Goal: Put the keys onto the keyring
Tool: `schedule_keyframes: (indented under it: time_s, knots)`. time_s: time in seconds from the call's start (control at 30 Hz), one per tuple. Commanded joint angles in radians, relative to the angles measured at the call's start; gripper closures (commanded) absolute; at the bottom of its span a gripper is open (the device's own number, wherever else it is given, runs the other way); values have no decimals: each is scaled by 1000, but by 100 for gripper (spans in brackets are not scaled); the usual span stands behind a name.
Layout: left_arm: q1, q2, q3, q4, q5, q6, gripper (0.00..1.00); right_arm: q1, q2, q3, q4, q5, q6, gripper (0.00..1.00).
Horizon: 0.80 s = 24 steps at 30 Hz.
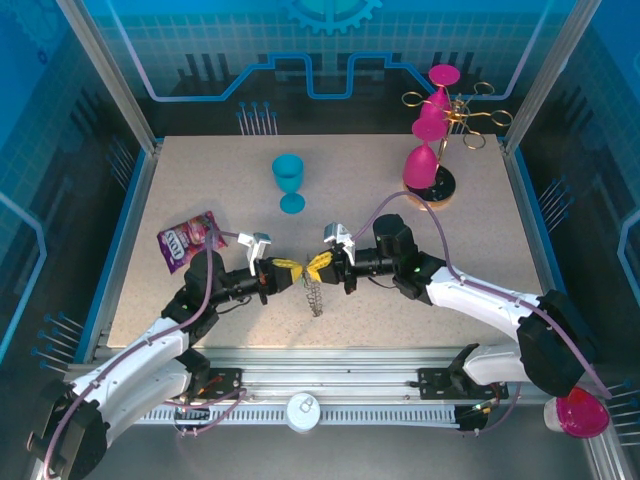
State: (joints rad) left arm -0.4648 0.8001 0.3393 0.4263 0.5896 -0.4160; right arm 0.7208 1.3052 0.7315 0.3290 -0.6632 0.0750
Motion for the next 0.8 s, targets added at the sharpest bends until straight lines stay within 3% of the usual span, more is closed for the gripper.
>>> schedule_keyframes:
  time_s: [0.0, 0.77]
  knots:
    - [5, -4, -4, -43, -70, 28, 100, 12, -35, 39, 21, -73, 14, 100]
    - [6, 33, 32, -145, -130, 35, 100, 51, -24, 57, 68, -93, 42, 100]
